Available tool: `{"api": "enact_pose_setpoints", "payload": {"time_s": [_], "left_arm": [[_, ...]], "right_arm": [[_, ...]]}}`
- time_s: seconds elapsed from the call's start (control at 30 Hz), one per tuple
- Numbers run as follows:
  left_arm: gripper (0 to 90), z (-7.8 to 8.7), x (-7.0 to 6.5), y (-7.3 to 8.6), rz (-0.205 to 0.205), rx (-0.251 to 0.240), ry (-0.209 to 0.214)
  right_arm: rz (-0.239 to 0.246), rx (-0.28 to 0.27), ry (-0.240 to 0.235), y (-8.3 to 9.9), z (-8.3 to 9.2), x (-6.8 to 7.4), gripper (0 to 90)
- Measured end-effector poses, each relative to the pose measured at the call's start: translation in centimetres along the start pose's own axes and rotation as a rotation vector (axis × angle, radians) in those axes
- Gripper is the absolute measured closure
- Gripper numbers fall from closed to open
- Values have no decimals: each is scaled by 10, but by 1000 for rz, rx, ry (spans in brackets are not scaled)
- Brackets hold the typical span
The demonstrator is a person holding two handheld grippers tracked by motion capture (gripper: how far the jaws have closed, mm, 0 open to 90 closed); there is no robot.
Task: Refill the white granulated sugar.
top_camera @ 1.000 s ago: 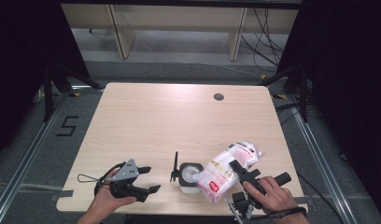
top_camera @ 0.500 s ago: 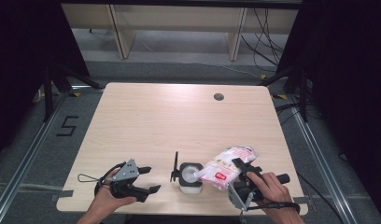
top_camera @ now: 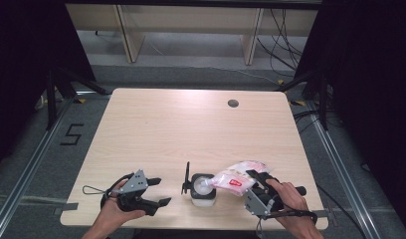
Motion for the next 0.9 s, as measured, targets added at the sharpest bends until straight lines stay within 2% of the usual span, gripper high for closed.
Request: {"api": "enact_pose_setpoints", "payload": {"time_s": [0.03,0.07,0.1,0.13,0.17,0.2,0.27,0.3,0.33,0.37,0.43,0.47,0.5,0.53,0.6,0.63,0.7,0.73,0.8,0.83,0.9], "left_arm": [[250,0,1,-1,-22,2,7],[250,1,2,0,-24,5,3],[250,0,1,-1,-18,0,5],[250,0,1,-1,-21,1,6],[250,1,1,-1,-17,0,3],[250,1,1,-1,-9,3,3],[250,1,0,0,-1,4,1],[250,1,0,-1,-2,3,1],[250,2,1,-1,-1,9,4],[250,1,1,-1,0,7,4],[250,2,0,-1,-1,6,3],[250,2,1,-1,-15,9,12],[250,2,1,-1,-12,7,8],[250,1,0,-1,1,3,1],[250,1,1,0,-9,0,-1],[250,0,1,-1,-22,0,6],[250,0,1,-1,-21,-1,6],[250,0,1,-1,-20,-1,4],[250,0,-1,0,5,1,-3],[250,0,-1,0,4,1,-2],[250,-1,0,0,2,6,5]], "right_arm": [[19,-13,-3,0,-1,-2,706],[-11,-17,-2,1,-1,0,707],[-27,-19,1,2,0,0,708],[-22,-27,-8,2,0,-1,709],[-47,-27,1,3,0,0,710],[-6,-39,-3,3,0,-4,713],[-60,-49,-2,6,1,-2,715],[-35,-55,1,6,1,-3,716],[-69,-53,5,7,2,-1,718],[-31,-64,1,7,2,-4,719],[-113,-80,7,9,3,-2,721],[-136,-84,9,10,4,-3,721],[-149,-104,16,11,3,-4,722],[-141,-116,10,11,4,-7,723],[-172,-144,21,11,5,-9,724],[-227,-141,29,12,7,-8,726],[-253,-186,34,12,6,-12,728],[-304,-201,41,14,6,-13,730],[-332,-229,48,18,5,-17,732],[-354,-237,55,20,3,-18,734],[-427,-264,56,23,-2,-19,737]]}}
Point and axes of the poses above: each handheld gripper's, and its own axes: z roughly backward along the jaws, y roughly out of its underside, x roughly to its left, the point moved 5 cm from there along -z, roughly forward along the jaws, and after that the axes turned 11 degrees about -x, right-handed, at the moved point
